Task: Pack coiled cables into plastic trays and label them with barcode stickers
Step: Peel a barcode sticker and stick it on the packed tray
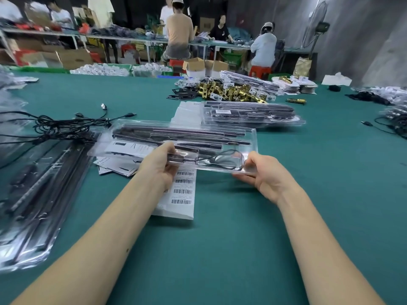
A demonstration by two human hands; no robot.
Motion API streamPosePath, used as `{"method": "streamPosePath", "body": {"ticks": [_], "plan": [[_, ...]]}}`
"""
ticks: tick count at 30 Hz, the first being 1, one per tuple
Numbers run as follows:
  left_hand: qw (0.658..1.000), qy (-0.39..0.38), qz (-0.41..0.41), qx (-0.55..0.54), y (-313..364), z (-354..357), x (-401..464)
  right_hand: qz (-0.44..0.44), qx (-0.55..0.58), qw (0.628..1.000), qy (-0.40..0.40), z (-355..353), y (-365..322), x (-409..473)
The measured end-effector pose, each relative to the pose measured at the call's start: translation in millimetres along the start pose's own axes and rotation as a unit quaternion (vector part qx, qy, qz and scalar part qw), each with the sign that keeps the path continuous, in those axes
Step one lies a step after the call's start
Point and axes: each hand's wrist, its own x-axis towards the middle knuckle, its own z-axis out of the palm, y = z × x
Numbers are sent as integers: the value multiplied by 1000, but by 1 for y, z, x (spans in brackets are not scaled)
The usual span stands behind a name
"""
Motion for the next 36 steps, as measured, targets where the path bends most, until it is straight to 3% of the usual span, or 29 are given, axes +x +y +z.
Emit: {"method": "streamPosePath", "body": {"ticks": [11,20,25,27,29,30,32,34,36], "plan": [[994,-18,56,91,7,-1,11,35,47,998,11,9,1,-4],[999,-8,-25,38,11,-1,2,-69,54,995,-42,6,-4,-10],[999,-14,-19,33,14,0,2,-88,81,988,-103,3,-10,-16],[999,-19,6,37,13,0,4,-61,74,992,-83,4,-10,-13],[997,-29,44,48,13,1,6,-44,5,999,10,7,-9,-6],[996,-32,60,54,12,1,7,-56,-79,993,74,8,-6,-3],[994,-25,80,70,8,3,7,-163,-277,929,186,11,-2,-2],[994,-19,83,74,-1,7,5,-337,-386,844,158,23,-2,-13],[992,-40,91,72,-12,12,-1,-416,-449,789,58,44,1,-23]]}}
